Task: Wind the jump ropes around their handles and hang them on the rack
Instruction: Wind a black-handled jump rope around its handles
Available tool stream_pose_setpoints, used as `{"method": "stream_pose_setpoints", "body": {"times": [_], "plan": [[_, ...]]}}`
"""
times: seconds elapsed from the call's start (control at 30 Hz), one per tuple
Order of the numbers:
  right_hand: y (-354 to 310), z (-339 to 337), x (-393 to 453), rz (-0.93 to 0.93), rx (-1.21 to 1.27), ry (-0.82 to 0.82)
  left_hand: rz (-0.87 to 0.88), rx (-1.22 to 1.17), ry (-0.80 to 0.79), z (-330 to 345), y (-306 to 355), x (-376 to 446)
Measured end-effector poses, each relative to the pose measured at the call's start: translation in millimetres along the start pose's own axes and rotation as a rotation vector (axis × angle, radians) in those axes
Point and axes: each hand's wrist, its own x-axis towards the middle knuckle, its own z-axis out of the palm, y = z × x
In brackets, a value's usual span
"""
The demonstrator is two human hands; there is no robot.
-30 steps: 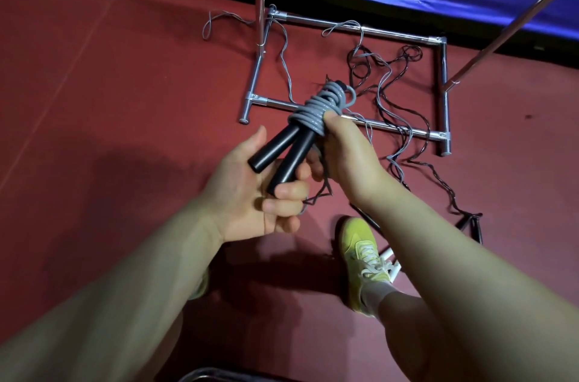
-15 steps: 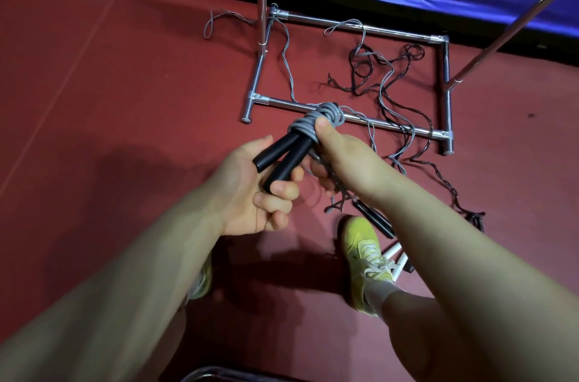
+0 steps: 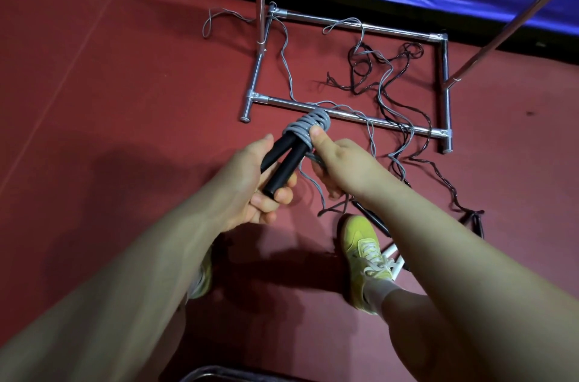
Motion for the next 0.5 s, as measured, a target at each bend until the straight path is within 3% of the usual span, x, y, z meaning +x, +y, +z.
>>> {"method": "stream_pose_setpoints", "body": {"times": [0.13, 0.27, 0.5], "plan": [[1.1, 10.1, 2.2, 0.090, 0.119, -0.065, 0.057, 0.209, 0.093, 0.4, -6.9, 5.7], [-4.4, 14.7, 2.0, 0.145, 0.344, -0.069, 0.072, 0.194, 0.098, -3.1, -5.1, 7.9], [0.3, 5.2, -0.3, 0.145, 0.068, -0.108, 0.061, 0.378, 0.098, -2.7, -11.8, 11.8]]}}
